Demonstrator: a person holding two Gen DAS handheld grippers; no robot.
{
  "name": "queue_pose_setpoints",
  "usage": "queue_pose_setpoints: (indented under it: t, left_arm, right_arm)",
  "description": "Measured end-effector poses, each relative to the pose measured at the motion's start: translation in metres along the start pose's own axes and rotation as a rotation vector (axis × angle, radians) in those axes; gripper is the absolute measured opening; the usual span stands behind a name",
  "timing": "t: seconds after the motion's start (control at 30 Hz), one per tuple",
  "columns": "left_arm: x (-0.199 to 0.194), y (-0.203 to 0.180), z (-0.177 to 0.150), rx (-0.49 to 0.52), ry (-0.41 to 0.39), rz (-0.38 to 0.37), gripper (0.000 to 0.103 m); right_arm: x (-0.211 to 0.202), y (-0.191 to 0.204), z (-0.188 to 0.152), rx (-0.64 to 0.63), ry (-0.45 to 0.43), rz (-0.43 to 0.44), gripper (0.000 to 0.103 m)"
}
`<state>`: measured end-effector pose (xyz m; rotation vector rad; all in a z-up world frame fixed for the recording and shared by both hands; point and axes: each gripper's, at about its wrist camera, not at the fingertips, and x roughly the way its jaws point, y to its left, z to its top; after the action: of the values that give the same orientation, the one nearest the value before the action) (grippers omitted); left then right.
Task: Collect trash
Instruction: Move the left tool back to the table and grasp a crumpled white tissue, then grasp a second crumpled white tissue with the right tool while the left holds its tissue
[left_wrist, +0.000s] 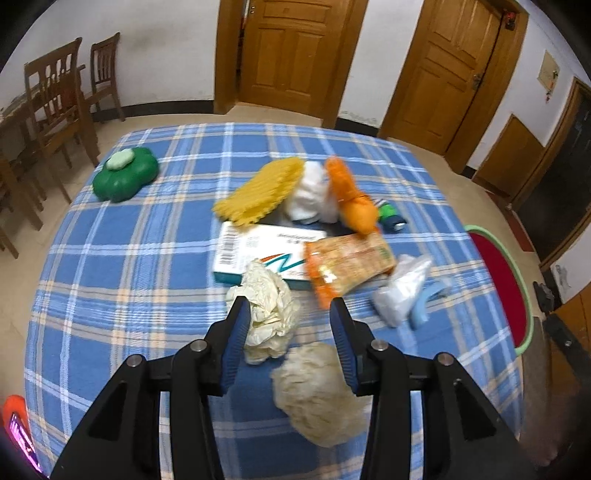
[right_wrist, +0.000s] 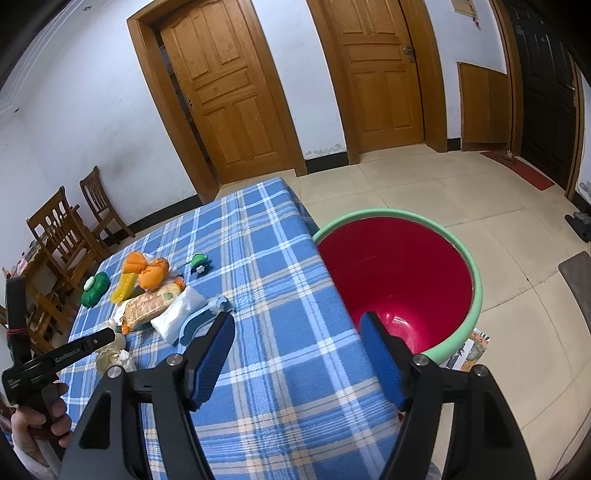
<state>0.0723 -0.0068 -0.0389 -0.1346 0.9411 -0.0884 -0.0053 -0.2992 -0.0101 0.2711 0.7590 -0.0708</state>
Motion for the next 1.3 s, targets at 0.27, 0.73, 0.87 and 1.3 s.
queue_pose_setpoints:
  t: [0.27,0.73,0.87,1.3]
  left_arm:
    - [0.014,0.033,-0.002,-0.094,0.020,0.026,0.045]
    - [-0.012,0.056,-0.008,-0.151,-0.049,-0.077,0.033]
    - [-0.029,0.067,-0.014,-0.160,-0.068,-0.040,0.033]
    - [-0.050,0.118,-0.038,-0.223,-0.101,0.019,0.033]
  right_arm:
    - [0.006,0.012,-0.002,-0.021,0.018,0.005,0.073]
    - [0.011,0.049,-0.011,-0.070,0.043,0.056,0.074]
    - [0.014,0.067,-0.018,-0.086,0.059,0.092,0.078]
    - [0.028,0.144,-0.046,-0.214,0.114,0.182,0.093]
